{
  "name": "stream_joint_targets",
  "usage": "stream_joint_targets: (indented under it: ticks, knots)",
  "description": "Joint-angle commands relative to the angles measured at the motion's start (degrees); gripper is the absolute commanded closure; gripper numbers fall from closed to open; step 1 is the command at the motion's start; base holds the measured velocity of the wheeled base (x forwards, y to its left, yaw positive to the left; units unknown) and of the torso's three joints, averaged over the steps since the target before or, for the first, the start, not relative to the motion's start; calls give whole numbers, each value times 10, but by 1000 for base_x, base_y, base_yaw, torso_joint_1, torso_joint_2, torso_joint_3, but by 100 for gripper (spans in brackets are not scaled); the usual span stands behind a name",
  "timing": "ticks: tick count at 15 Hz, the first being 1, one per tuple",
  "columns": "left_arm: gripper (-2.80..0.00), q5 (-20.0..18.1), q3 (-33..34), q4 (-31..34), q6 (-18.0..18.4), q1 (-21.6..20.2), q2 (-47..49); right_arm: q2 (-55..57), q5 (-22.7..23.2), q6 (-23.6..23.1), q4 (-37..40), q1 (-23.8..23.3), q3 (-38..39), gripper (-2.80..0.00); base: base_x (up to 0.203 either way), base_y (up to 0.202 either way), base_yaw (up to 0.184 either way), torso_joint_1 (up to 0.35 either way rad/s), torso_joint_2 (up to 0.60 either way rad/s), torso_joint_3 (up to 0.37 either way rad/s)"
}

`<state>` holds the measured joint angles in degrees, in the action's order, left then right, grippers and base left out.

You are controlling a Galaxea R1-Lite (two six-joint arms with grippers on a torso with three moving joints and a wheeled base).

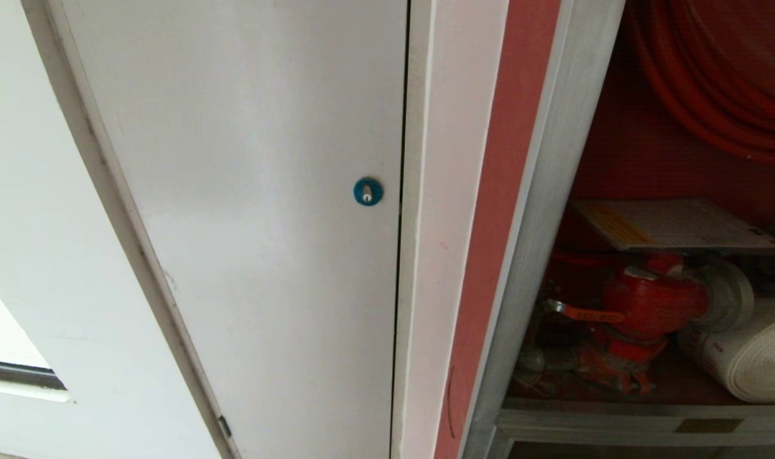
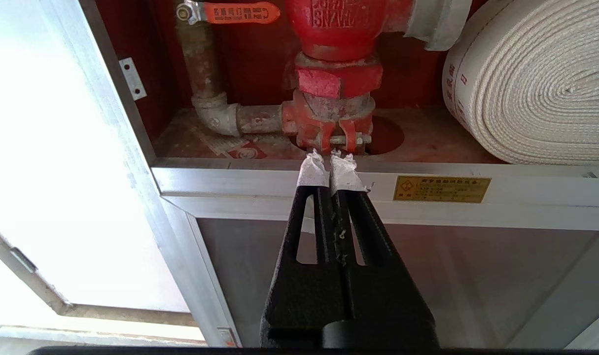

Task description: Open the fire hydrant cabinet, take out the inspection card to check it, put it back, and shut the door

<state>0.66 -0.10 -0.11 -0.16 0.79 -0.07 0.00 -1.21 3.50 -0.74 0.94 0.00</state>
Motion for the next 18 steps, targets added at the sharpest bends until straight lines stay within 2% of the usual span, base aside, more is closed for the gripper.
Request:
stream_joint_targets:
  ticks: [1,18]
  knots:
    - [0,0,0,-1,0,0,1,1,0,0,0,0,3,0,0,0,0,0,0,0]
    - [0,0,0,0,0,0,1,2,1,-2,3,0,2,0,0,0,0,0,0,0]
